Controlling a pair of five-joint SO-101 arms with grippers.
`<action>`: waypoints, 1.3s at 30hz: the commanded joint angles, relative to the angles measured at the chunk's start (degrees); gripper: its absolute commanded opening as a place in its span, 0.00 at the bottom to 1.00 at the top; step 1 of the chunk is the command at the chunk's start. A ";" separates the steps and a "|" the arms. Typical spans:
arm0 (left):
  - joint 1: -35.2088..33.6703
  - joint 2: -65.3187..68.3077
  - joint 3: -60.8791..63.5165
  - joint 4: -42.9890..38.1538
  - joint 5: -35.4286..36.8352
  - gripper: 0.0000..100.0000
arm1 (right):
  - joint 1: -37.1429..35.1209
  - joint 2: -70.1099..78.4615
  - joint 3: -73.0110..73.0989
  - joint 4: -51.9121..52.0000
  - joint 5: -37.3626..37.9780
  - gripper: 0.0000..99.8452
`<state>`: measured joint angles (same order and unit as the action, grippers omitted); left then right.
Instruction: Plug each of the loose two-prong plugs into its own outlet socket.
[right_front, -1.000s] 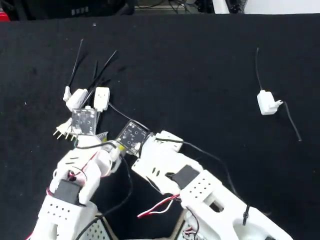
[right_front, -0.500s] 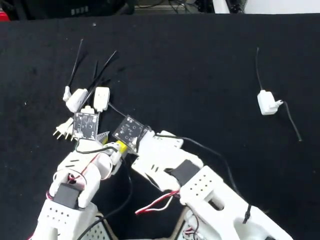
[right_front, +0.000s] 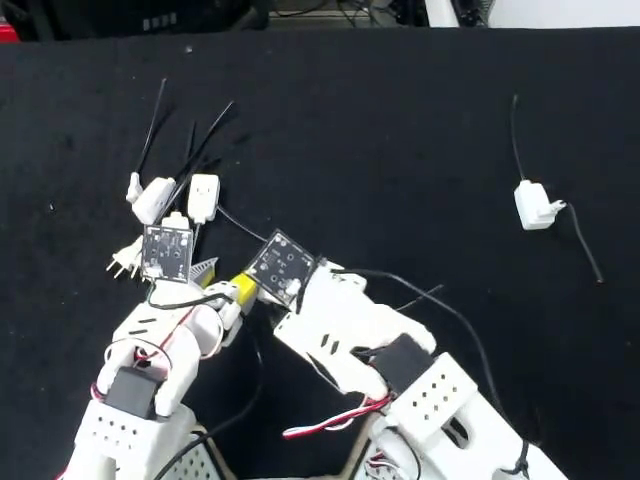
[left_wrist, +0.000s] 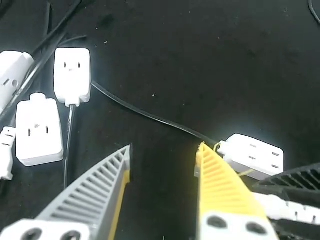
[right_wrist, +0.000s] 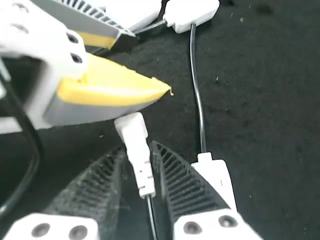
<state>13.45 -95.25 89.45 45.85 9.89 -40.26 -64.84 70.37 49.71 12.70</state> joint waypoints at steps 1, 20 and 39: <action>0.31 -0.09 -0.13 0.70 -0.53 0.21 | 1.58 -2.86 -3.82 -0.26 -0.79 0.01; 0.31 -0.09 -0.04 0.79 -0.53 0.21 | 1.58 -2.86 -2.68 -10.20 -5.45 0.01; -1.63 -0.09 0.04 0.70 -0.53 0.21 | -7.12 -3.30 -4.09 -6.59 -2.73 0.01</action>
<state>13.27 -94.90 90.15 46.46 9.89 -45.71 -66.59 69.67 43.65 9.27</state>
